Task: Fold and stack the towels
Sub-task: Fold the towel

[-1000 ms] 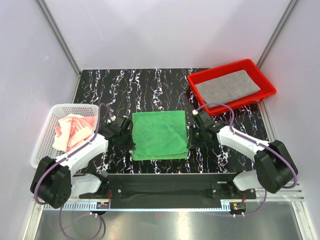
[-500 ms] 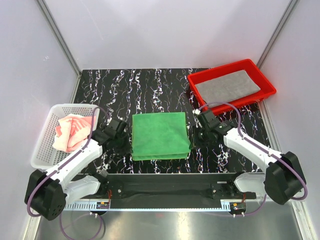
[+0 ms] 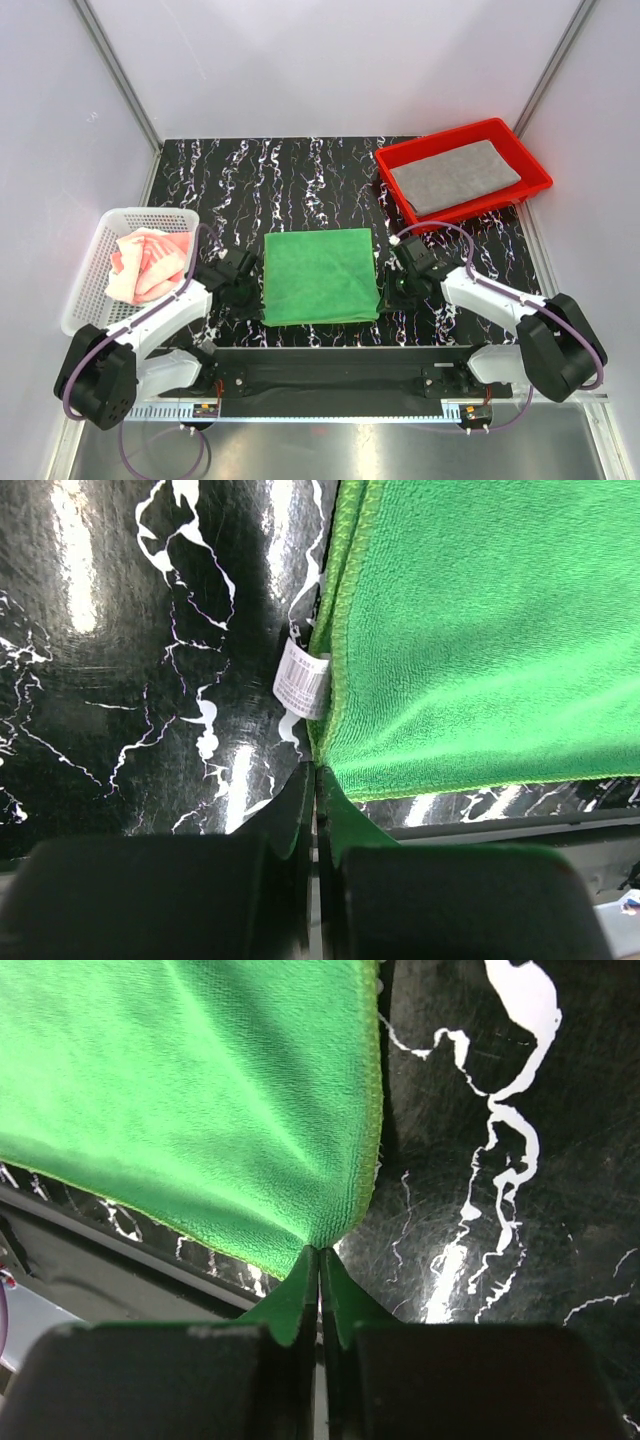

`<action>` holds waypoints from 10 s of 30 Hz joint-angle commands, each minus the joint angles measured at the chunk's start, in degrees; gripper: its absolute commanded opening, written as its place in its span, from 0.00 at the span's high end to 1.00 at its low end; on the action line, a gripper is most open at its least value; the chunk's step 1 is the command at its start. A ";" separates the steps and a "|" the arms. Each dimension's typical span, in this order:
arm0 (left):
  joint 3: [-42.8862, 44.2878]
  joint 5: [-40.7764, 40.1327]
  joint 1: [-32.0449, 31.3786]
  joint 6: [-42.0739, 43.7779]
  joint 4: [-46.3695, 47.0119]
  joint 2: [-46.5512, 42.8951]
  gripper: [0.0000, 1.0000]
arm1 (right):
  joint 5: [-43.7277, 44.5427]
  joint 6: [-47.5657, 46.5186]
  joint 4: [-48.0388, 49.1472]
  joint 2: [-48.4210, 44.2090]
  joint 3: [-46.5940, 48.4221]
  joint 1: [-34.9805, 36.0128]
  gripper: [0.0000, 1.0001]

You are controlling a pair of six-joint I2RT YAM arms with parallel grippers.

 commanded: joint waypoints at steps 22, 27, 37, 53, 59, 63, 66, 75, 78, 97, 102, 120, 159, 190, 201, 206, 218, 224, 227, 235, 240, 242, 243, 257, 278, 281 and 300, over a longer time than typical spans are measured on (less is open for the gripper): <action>44.91 -11.38 6.87 41.38 3.40 26.28 0.45 | -4.62 -42.43 -19.01 25.14 52.54 -5.88 0.57; 49.55 0.04 12.07 44.72 3.07 35.49 0.41 | -6.57 -50.29 -24.55 39.45 66.79 -8.94 0.51; 56.08 7.61 15.50 52.89 1.03 47.47 0.44 | -3.93 -59.33 -30.79 53.20 74.39 -11.59 0.50; 57.40 14.56 16.73 57.29 0.51 54.68 0.48 | -12.81 -65.50 -33.52 59.53 77.11 -13.35 0.48; 57.14 14.47 17.87 57.91 0.50 55.21 0.52 | -12.29 -65.85 -32.38 60.67 77.37 -13.35 0.54; 57.05 14.56 18.14 58.26 0.42 54.69 0.60 | -12.98 -66.20 -31.68 60.76 77.03 -13.53 0.64; 57.22 14.56 18.14 58.87 -0.28 54.77 0.60 | -12.99 -66.90 -31.50 60.58 76.32 -13.53 0.65; 56.79 14.47 18.23 59.85 -2.04 54.25 0.56 | -12.99 -67.17 -31.86 60.67 76.94 -13.61 0.66; 56.26 14.21 18.23 60.11 -1.96 54.42 0.58 | -12.99 -67.52 -31.77 60.67 77.02 -13.61 0.66; 61.97 16.76 19.99 59.85 -6.17 56.62 1.00 | -14.13 -70.07 -29.92 60.25 77.64 -15.11 1.00; 65.92 12.72 19.90 58.44 -7.67 51.27 1.00 | -12.37 -68.32 -29.57 53.57 79.92 -15.02 1.00; 65.76 3.04 14.01 60.63 -7.93 22.71 1.00 | -6.92 -64.89 -29.13 28.43 80.81 -14.76 1.00; 72.08 9.37 19.28 60.55 -0.38 57.58 1.00 | -5.96 -65.59 1.80 51.00 67.35 -15.02 1.00; 41.59 8.23 16.29 59.94 5.77 32.37 1.00 | -5.08 -62.42 17.19 25.61 31.86 -15.28 1.00; 34.03 7.44 12.52 56.15 6.39 27.35 1.00 | -5.08 -57.51 15.96 19.02 23.42 -13.79 1.00; 31.30 6.39 11.81 55.36 5.96 25.69 1.00 | -4.73 -55.57 15.78 17.96 19.90 -12.48 1.00; 26.55 3.66 11.02 52.55 7.80 20.32 1.00 | -3.76 -51.88 17.54 15.15 14.54 -10.19 1.00; 26.20 0.84 9.97 50.97 6.66 21.03 0.99 | -2.44 -50.82 14.38 14.80 14.53 -7.99 1.00; 25.15 1.72 9.09 50.09 6.57 20.67 0.96 | -1.13 -50.73 13.24 14.27 13.48 -7.20 0.99; 26.11 -10.74 7.07 45.52 -0.28 17.43 0.68 | 1.43 -48.98 3.14 13.31 17.95 -6.23 0.69; 29.26 -18.39 6.98 38.87 -4.75 13.12 0.60 | 1.17 -47.49 -3.53 7.06 19.27 -5.97 0.59; 32.08 -18.06 6.98 34.47 -6.26 13.99 0.60 | 0.20 -45.82 -4.96 6.97 20.76 -5.97 0.59; 32.00 -16.57 6.98 31.66 -5.48 14.17 0.60 | 0.37 -41.90 -5.13 7.32 21.47 -5.97 0.59; 16.18 2.76 10.40 15.99 17.28 18.29 0.57 | 10.47 -6.78 2.25 21.90 26.75 -5.97 0.54; 14.25 -0.82 10.41 16.43 18.35 22.25 0.78 | 6.09 -6.44 4.10 21.92 19.98 -8.07 0.52; 14.25 -0.47 10.32 15.90 18.26 22.17 0.78 | 4.60 -5.65 3.39 19.90 19.46 -8.78 0.49; 13.37 -0.56 10.23 13.70 17.47 21.90 0.91 | 1.95 -2.75 8.48 18.84 12.25 -8.87 0.80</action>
